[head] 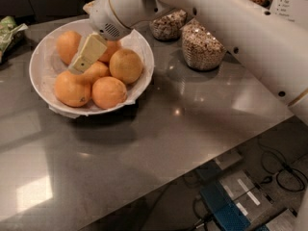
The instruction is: Pick orange from white bowl
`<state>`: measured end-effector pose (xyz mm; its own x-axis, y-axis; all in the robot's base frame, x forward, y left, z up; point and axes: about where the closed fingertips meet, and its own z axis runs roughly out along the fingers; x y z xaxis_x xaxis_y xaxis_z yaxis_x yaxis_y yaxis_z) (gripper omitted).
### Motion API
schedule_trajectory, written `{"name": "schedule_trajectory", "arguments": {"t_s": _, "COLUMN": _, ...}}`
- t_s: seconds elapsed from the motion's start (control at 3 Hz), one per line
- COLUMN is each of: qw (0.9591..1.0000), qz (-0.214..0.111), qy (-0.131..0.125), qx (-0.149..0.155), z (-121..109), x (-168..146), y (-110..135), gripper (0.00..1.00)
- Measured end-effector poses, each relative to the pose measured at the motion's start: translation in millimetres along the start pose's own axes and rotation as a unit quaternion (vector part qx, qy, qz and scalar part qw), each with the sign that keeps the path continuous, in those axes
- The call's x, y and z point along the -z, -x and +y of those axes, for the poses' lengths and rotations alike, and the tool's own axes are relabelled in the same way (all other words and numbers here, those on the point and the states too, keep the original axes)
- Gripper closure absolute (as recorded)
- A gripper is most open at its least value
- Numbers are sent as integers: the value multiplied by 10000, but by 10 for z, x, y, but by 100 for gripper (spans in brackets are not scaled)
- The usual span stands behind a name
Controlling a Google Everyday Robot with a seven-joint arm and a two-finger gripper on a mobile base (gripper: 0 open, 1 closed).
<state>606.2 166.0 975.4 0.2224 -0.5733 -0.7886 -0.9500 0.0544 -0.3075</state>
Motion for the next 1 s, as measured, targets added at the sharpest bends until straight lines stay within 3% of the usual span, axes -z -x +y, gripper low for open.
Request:
{"name": "schedule_trajectory", "arguments": {"t_s": 0.67, "qw": 9985, "qz": 404, "qy": -258, "qx": -257, "z": -69, "x": -51, "y": -84, "gripper": 0}}
{"name": "schedule_trajectory", "arguments": {"t_s": 1.0, "qw": 9985, "qz": 404, "qy": -258, "qx": -257, "z": -69, "x": -51, "y": -84, "gripper": 0}}
